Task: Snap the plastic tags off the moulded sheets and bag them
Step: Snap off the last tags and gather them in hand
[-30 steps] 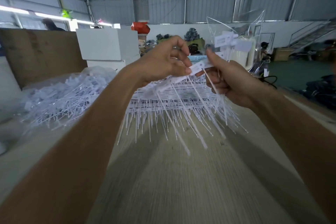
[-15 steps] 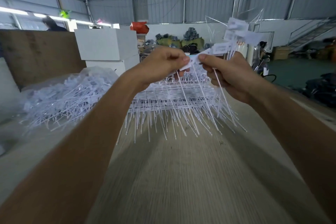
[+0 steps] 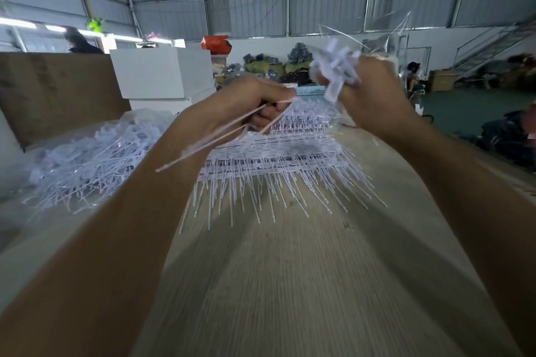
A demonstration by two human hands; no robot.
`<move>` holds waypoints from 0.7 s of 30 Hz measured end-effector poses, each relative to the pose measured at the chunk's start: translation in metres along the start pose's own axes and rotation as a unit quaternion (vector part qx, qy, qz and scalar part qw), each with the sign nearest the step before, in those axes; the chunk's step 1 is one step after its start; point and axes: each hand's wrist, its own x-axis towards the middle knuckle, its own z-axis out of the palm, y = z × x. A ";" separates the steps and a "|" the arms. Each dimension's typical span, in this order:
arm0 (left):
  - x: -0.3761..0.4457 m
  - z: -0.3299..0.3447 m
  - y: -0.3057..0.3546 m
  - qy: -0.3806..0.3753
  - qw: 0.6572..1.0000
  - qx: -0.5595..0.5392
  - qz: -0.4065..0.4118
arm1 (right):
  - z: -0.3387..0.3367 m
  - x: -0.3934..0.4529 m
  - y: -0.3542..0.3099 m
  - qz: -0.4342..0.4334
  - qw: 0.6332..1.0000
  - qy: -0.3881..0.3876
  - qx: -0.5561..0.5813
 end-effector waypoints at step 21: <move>0.004 -0.005 -0.008 0.140 0.969 0.147 0.144 | 0.020 -0.020 -0.026 0.157 0.856 -0.144 0.470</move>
